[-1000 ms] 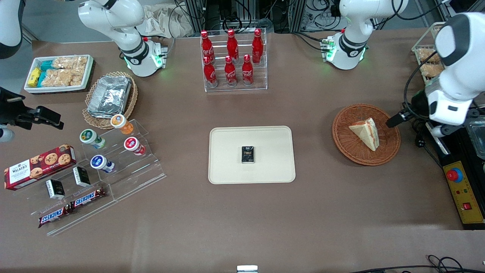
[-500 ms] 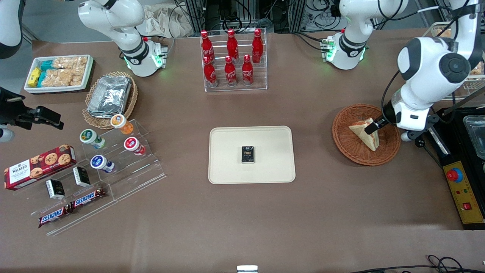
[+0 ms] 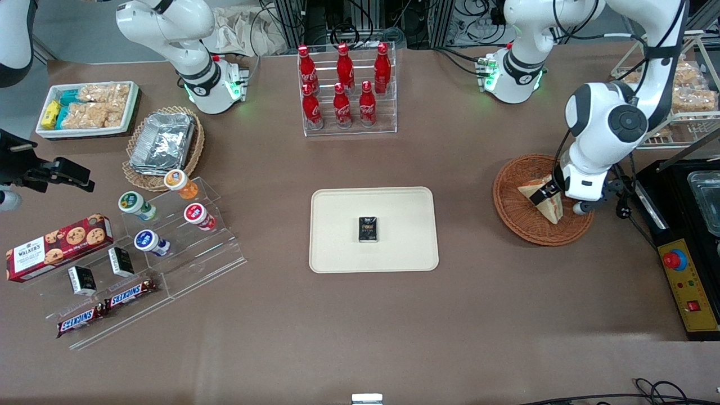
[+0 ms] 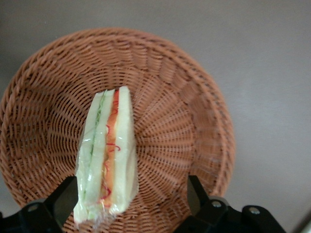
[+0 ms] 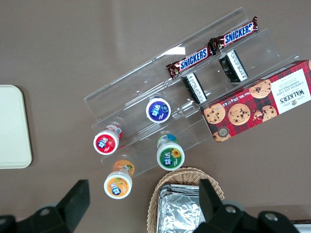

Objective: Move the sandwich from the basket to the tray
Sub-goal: 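Lower the left gripper and close it on the wrapped sandwich, then lift the sandwich out of the basket with the left gripper, then carry the sandwich to the white tray beside the black packet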

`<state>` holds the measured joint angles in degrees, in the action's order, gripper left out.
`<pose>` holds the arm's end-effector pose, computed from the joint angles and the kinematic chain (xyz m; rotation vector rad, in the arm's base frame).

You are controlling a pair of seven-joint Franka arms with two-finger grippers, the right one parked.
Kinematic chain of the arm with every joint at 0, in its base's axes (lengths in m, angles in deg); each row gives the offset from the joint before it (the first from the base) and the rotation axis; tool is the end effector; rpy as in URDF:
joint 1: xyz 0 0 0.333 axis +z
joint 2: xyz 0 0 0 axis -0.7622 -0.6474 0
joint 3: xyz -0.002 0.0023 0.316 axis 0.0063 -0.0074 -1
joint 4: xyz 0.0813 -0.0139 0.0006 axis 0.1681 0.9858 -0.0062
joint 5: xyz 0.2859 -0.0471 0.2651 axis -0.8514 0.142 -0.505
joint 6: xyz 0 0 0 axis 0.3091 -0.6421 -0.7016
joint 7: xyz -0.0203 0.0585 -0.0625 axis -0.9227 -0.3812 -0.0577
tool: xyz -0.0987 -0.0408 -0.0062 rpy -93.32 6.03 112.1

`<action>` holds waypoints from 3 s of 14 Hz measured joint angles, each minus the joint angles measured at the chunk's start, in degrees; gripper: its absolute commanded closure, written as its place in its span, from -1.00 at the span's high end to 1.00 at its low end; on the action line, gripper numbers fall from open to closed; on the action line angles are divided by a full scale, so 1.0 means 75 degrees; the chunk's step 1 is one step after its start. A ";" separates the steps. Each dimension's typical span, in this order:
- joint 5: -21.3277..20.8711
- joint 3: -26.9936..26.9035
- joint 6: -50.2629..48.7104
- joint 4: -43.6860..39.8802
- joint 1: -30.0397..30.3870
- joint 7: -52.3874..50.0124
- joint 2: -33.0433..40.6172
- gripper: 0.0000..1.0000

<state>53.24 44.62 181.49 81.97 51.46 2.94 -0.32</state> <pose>0.4692 -0.0234 0.2902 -2.9971 -0.8687 0.0123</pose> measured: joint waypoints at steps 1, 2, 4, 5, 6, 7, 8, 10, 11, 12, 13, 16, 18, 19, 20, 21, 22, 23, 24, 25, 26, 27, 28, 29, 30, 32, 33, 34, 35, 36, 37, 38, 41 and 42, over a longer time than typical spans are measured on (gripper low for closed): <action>-0.0038 -0.0003 0.0054 0.0071 0.0034 0.0000 -0.0080 1.00; -0.0061 -0.0007 0.0115 0.0132 0.0057 0.0000 -0.0137 1.00; -0.0070 -0.0015 0.0242 0.0246 0.0106 -0.0041 -0.0228 1.00; -0.0071 -0.0020 0.0400 0.0311 0.0111 -0.0105 -0.0293 1.00; -0.0072 -0.0020 0.0583 0.0378 0.0111 -0.0176 -0.0386 0.96; -0.0072 -0.0020 0.0723 0.0424 0.0111 -0.0226 -0.0491 0.17; -0.0072 -0.0020 0.0786 0.0433 0.0111 -0.0250 -0.0584 -0.86; -0.0073 -0.0021 0.0827 0.0432 0.0111 -0.0290 -0.0660 -1.00; -0.0073 -0.0021 0.0831 0.0431 0.0111 -0.0296 -0.0662 -1.00; -0.0074 -0.0021 0.0841 0.0427 0.0112 -0.0307 -0.0662 -1.00; -0.0075 -0.0022 0.0854 0.0422 0.0111 -0.0336 -0.0661 -1.00; -0.0085 -0.0022 0.0874 0.0389 0.0111 -0.0372 -0.0637 -1.00; -0.0291 -0.0024 0.0780 0.0327 0.0113 -0.0378 -0.0498 -1.00; -0.0490 -0.0025 0.0541 0.0241 0.0114 -0.0396 -0.0378 -1.00; -0.0679 -0.0025 0.0198 0.0113 0.0114 -0.0405 -0.0229 -1.00; -0.0816 -0.0025 -0.0180 -0.0050 0.0113 -0.0351 -0.0059 -1.00; -0.0875 -0.0024 -0.0600 -0.0246 0.0113 -0.0176 0.0128 -1.00; -0.0885 -0.0024 -0.1068 -0.0480 0.0114 0.0084 0.0314 -1.00; -0.0889 -0.0024 -0.1610 -0.0769 0.0114 0.0320 0.0471 -1.00; -0.0891 -0.0017 -0.2239 -0.1144 0.0113 0.0529 0.0580 -1.00; -0.0892 0.0002 -0.2961 -0.1640 0.0109 0.0737 0.0633 -1.00; -0.0891 0.0043 -0.3689 -0.2225 0.0099 0.0919 0.0633 -1.00; -0.0888 0.0137 -0.4339 -0.2830 0.0093 0.1057 0.0611 -1.00; -0.0886 0.0299 -0.4878 -0.3392 0.0087 0.1174 0.0581 -1.00; -0.0884 0.0504 -0.5343 -0.3901 0.0073 0.1253 0.0535 -1.00; -0.0877 0.0982 -0.5968 -0.4677 0.0047 0.1337 0.0388 -1.00; -0.0876 0.1248 -0.6144 -0.4974 0.0030 0.1387 0.0294 -1.00; -0.0873 0.1540 -0.6247 -0.5219 0.0015 0.1533 0.0195 -1.00; -0.0857 0.1833 -0.6275 -0.5365 0.0007 0.1682 0.0109 -1.00; -0.0809 0.2128 -0.6269 -0.5435 -0.0002 0.1782 0.0023 -1.00; -0.0751 0.2413 -0.6188 -0.5454 -0.0011 0.1808 -0.0082 -1.00; -0.0713 0.2685 -0.5984 -0.5450 -0.0024 0.1805 -0.0221 -1.00; -0.0686 0.3227 -0.5200 -0.5374 -0.0179 0.1579 -0.0845 -1.00; -0.0686 0.3280 -0.4869 -0.5311 -0.0312 0.1472 -0.1093 -1.00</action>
<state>48.10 69.22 144.97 42.14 49.12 13.98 -8.52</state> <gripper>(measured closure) 0.753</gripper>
